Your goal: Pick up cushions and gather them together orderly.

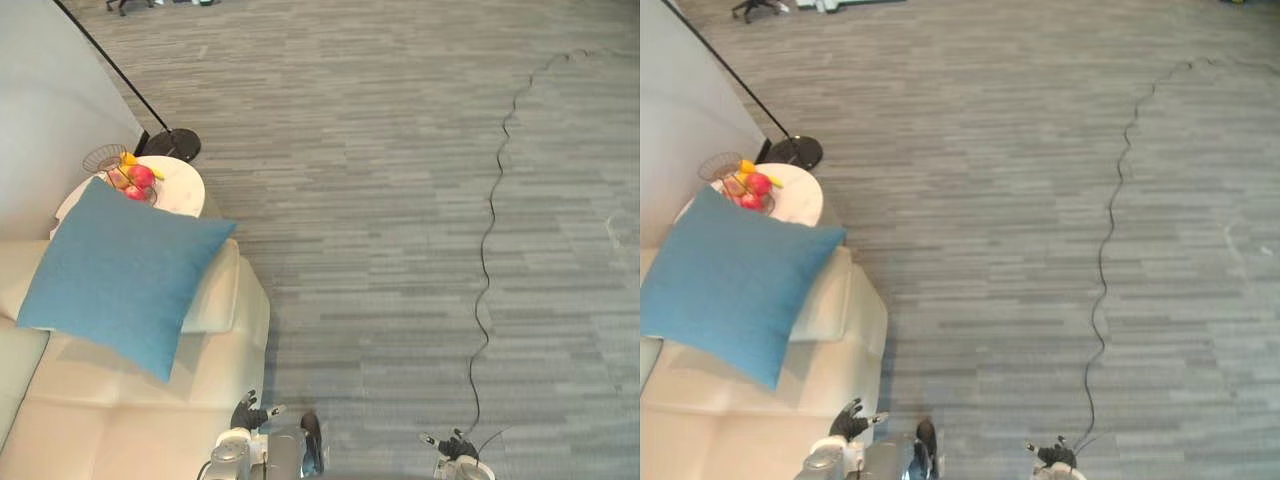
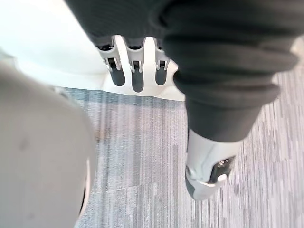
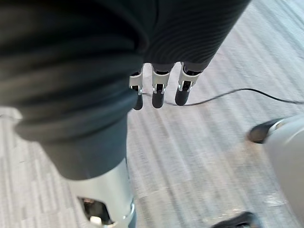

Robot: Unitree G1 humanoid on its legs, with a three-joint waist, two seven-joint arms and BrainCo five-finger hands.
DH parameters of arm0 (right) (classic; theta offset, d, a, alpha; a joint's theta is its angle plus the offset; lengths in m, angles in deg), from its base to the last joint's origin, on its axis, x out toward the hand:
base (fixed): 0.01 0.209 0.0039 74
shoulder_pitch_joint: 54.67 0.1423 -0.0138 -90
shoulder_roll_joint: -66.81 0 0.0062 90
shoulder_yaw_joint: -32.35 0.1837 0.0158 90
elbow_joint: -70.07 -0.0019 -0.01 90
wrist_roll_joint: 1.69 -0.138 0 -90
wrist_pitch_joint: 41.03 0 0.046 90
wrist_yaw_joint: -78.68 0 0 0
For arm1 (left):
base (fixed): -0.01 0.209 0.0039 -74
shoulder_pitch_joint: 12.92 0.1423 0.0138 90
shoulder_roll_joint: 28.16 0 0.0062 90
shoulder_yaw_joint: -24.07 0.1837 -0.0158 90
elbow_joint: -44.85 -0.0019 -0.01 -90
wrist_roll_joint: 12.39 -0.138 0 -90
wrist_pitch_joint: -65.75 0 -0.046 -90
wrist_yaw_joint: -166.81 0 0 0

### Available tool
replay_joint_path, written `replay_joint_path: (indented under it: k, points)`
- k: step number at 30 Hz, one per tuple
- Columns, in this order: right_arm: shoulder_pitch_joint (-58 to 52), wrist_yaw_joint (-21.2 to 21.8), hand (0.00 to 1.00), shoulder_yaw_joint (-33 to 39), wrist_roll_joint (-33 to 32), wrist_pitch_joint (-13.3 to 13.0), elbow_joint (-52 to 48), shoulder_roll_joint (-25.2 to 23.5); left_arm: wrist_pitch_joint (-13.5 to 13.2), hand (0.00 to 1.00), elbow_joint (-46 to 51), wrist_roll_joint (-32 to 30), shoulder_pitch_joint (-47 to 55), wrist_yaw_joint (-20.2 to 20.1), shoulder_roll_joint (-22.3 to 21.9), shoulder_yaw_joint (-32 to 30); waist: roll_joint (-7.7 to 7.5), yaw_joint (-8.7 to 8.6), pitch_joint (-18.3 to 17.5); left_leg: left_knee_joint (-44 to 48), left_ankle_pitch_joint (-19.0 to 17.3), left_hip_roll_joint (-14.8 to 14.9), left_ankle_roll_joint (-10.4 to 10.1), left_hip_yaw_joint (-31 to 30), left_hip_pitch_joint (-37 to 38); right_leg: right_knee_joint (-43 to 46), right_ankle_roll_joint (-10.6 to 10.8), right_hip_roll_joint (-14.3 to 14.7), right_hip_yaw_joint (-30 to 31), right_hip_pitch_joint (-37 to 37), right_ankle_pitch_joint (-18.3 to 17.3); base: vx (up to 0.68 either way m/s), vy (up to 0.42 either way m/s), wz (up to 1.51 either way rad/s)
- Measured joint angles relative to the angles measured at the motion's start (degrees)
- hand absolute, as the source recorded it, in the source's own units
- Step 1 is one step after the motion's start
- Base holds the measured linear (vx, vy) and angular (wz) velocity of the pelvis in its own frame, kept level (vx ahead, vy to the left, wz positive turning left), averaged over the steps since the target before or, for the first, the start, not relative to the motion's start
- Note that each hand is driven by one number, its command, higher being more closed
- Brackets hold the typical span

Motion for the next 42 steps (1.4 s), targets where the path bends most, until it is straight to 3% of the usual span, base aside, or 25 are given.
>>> replay_joint_path:
  k: [1,2,4,5,6,7,8,11,13,15,16,19,22,25,28,29,30,32,33,34,35,38,40,41,42]
  points:
    - [-0.8,0.0,0.00,-0.1,0.0,0.0,-0.6,0.1,0.4,0.00,-0.6,0.0,0.2,0.1,-0.1,0.0,0.58,0.20,0.3,-2.8,-0.2,0.0,0.1,-1.0,5.7,5.5,-4.6,-0.6,-2.8,-3.6,-3.8,0.56,-0.032,0.53]
    - [-1.1,0.1,0.00,-0.6,-0.1,-0.1,-0.8,0.2,0.4,0.00,-0.6,0.1,0.3,0.1,-0.2,0.1,1.38,0.17,0.8,-4.9,-0.2,0.5,0.1,-1.9,9.5,4.8,-7.6,-0.7,-5.2,-4.8,-5.8,0.45,-0.055,0.36]
    - [-1.4,0.2,0.00,-1.1,0.0,-0.3,-2.5,0.3,0.4,0.00,-0.6,0.1,0.8,0.1,-0.3,0.1,2.10,0.03,0.9,-6.8,-0.2,1.4,0.1,-3.1,13.4,-0.8,-10.3,-0.7,-8.8,-7.4,-8.3,0.38,-0.141,0.50]
    - [-1.2,0.4,0.00,-1.3,0.0,-0.5,-2.6,0.4,0.3,0.00,-0.6,0.1,0.6,0.2,-0.5,0.1,2.19,-0.12,0.5,-6.6,-0.6,2.4,-0.4,-4.8,14.0,-10.3,-10.3,-0.1,-9.7,-10.3,-8.4,0.34,-0.181,0.72]
    - [-1.1,0.4,0.00,-1.4,0.0,-0.5,-2.6,0.4,0.3,0.00,-0.5,0.1,0.4,0.2,-0.7,0.2,2.25,-0.29,0.5,-6.5,-1.1,3.0,-0.7,-5.9,14.1,-14.1,-10.1,0.3,-9.5,-11.3,-8.0,0.32,-0.249,0.94]
    - [-0.7,0.4,0.00,-1.3,0.0,-0.5,-2.5,0.5,0.3,0.00,-0.5,0.1,0.1,0.2,-0.9,0.5,2.39,-0.70,0.5,-6.5,-2.9,4.2,-2.3,-8.1,14.8,-21.7,-9.5,1.4,-7.8,-12.7,-5.7,0.30,-0.269,1.15]
    - [-0.8,0.4,0.00,-1.5,0.1,-0.4,-1.9,0.7,0.3,0.00,-0.7,0.0,0.1,0.3,-0.9,0.5,0.78,-1.01,0.5,-6.2,-5.7,4.7,-5.4,-11.3,15.0,-31.7,-8.8,2.8,-2.7,-12.8,4.9,0.36,-0.354,1.14]
    - [-0.5,0.4,0.00,-0.1,0.1,-0.5,-0.1,1.7,0.2,0.00,-1.6,-0.1,-0.1,0.3,-1.4,0.4,2.92,0.12,0.2,-5.2,-5.6,7.4,-6.2,-15.0,14.9,-28.2,-11.4,5.1,-3.4,-12.0,1.7,0.40,-0.394,0.54]
    - [-1.0,0.3,0.00,1.4,0.0,-0.2,0.2,1.9,0.2,0.00,-1.7,-0.1,0.4,0.7,-1.9,-0.3,3.83,-0.82,0.0,-3.7,-4.3,8.6,-8.5,-16.9,14.8,-25.1,-13.5,4.1,-8.1,-10.1,-1.6,0.30,-0.295,0.91]
    - [-2.5,0.2,0.00,2.6,0.0,0.1,0.2,1.6,0.1,0.00,-1.4,-0.1,0.3,0.9,-2.5,-1.0,3.34,-0.94,0.4,3.9,-2.1,9.5,-12.3,-16.5,11.9,-27.1,-14.3,2.9,-12.4,-4.3,-2.6,0.24,-0.231,1.52]
    - [-3.0,0.1,0.00,2.8,0.0,0.1,0.2,1.3,0.0,0.00,-1.3,0.0,0.3,1.0,-2.6,-1.5,2.83,-0.87,0.5,7.8,-1.3,10.6,-12.5,-13.5,10.0,-28.8,-14.5,2.5,-13.9,-1.9,-2.7,0.18,-0.175,1.41]
    - [-2.1,-0.1,0.00,2.9,-0.1,0.0,0.2,1.4,-0.6,0.00,-0.5,0.0,0.6,1.0,-2.6,-1.3,2.99,-0.55,0.1,10.7,-0.8,13.0,-8.8,0.7,5.6,-32.3,-14.3,1.1,-19.5,1.6,-2.9,0.10,-0.074,1.00]
    - [-1.5,-0.1,0.00,2.1,-0.1,0.0,0.2,1.9,-0.6,0.00,-0.6,0.0,0.5,1.0,-1.5,1.3,2.66,-0.60,-0.1,3.5,0.3,11.9,-8.5,9.3,4.7,-32.8,-12.8,-1.1,-24.0,2.0,-3.6,0.03,0.037,1.23]
    - [-0.8,0.0,0.00,1.4,-0.2,0.0,0.7,1.6,-0.7,0.00,-0.5,0.0,0.3,1.0,-0.5,3.0,2.50,-0.41,0.0,-0.2,0.8,11.2,-7.7,14.2,4.4,-36.5,-10.8,-1.3,-26.6,3.4,-2.4,0.01,0.114,0.88]
    - [-0.4,0.2,0.00,0.0,-0.1,-0.1,1.8,1.6,-0.6,0.00,-1.3,0.1,1.6,1.0,0.9,2.6,1.44,-0.19,-0.4,-5.2,2.0,8.6,-6.2,13.9,6.8,-39.1,-9.7,-1.7,-27.0,5.2,-0.7,0.01,0.134,0.26]
    - [-0.8,0.2,0.00,0.0,0.0,0.0,2.2,1.8,-0.5,0.00,-2.5,-0.1,1.6,0.9,1.1,2.6,1.59,-0.98,-0.4,-9.9,3.5,6.4,-5.2,12.5,9.0,-35.2,-9.3,-4.0,-28.3,5.2,-0.8,-0.01,0.129,0.38]
    - [-0.9,0.2,0.00,0.0,0.0,0.1,2.2,1.8,-0.5,0.00,-2.9,-0.1,1.6,0.9,1.0,2.6,1.66,-1.19,-0.4,-10.7,3.6,6.1,-5.1,12.2,9.5,-33.8,-9.2,-4.4,-28.4,4.8,-0.9,-0.06,0.148,0.49]
    - [-0.7,0.3,0.00,-0.1,0.0,0.0,1.6,2.0,-0.3,0.00,-3.9,-0.1,1.6,0.9,1.1,2.7,1.62,-2.71,-0.4,-13.9,4.3,3.9,-3.9,9.2,12.0,-16.2,-7.9,-10.0,-25.1,-1.0,0.6,-0.03,0.151,0.63]
    - [-0.8,0.3,0.00,-0.2,0.0,0.0,1.5,1.9,-0.2,0.00,-3.8,-0.1,1.6,0.9,1.3,2.7,1.18,-2.81,-0.1,-13.9,4.2,3.4,-3.6,8.2,12.6,-12.3,-8.3,-10.9,-23.2,-2.7,1.3,0.01,0.099,0.83]
    - [-1.5,0.3,0.00,-0.3,0.0,0.0,1.5,1.7,-0.2,0.00,-3.8,-0.1,1.6,0.9,1.7,2.7,0.84,-3.16,0.0,-13.7,3.8,3.1,-3.0,6.4,12.8,-8.2,-8.6,-10.6,-19.2,-4.6,0.9,0.04,0.022,1.02]
    - [-2.2,0.4,0.00,-1.1,0.0,0.0,1.5,1.4,-0.1,0.00,-3.6,-0.1,1.5,0.9,1.9,2.4,0.27,-3.19,0.1,-13.5,3.6,3.3,-2.7,3.4,12.9,-7.6,-8.9,-7.7,-14.7,-5.8,-2.1,0.06,-0.011,1.05]
    - [-2.2,0.4,0.00,-1.2,0.0,0.0,1.4,1.5,0.2,0.00,-3.5,-0.1,1.1,0.9,1.3,0.4,0.90,-3.19,0.5,-13.5,3.8,4.7,-2.5,-1.0,12.9,-14.0,-9.1,-1.0,-8.6,-7.6,-5.8,0.12,-0.068,0.89]
    - [-2.4,0.5,0.00,-1.7,0.0,0.0,1.5,1.4,0.2,0.00,-3.5,-0.1,1.1,0.9,1.2,-0.4,0.79,-3.31,0.5,-13.3,3.6,5.3,-4.0,-4.5,12.4,-26.1,-8.6,3.6,-2.0,-7.3,-4.0,0.09,-0.131,0.92]
    - [-3.2,0.5,0.00,-1.7,0.0,0.0,1.5,0.9,0.2,0.00,-3.5,-0.2,1.1,0.9,1.6,-1.0,-0.14,-3.36,0.4,-13.3,3.5,4.5,-4.6,-5.8,12.1,-31.5,-8.9,4.0,0.5,-6.1,-1.7,0.09,-0.176,0.99]
    - [-3.7,0.7,0.00,-1.5,-0.2,0.1,1.9,0.2,0.3,0.00,-3.6,-0.2,1.1,0.8,2.1,-2.1,-2.16,-3.32,0.4,-13.3,3.3,3.1,-5.3,-7.0,12.6,-33.8,-10.8,3.1,2.0,-5.5,2.3,0.19,-0.235,0.91]
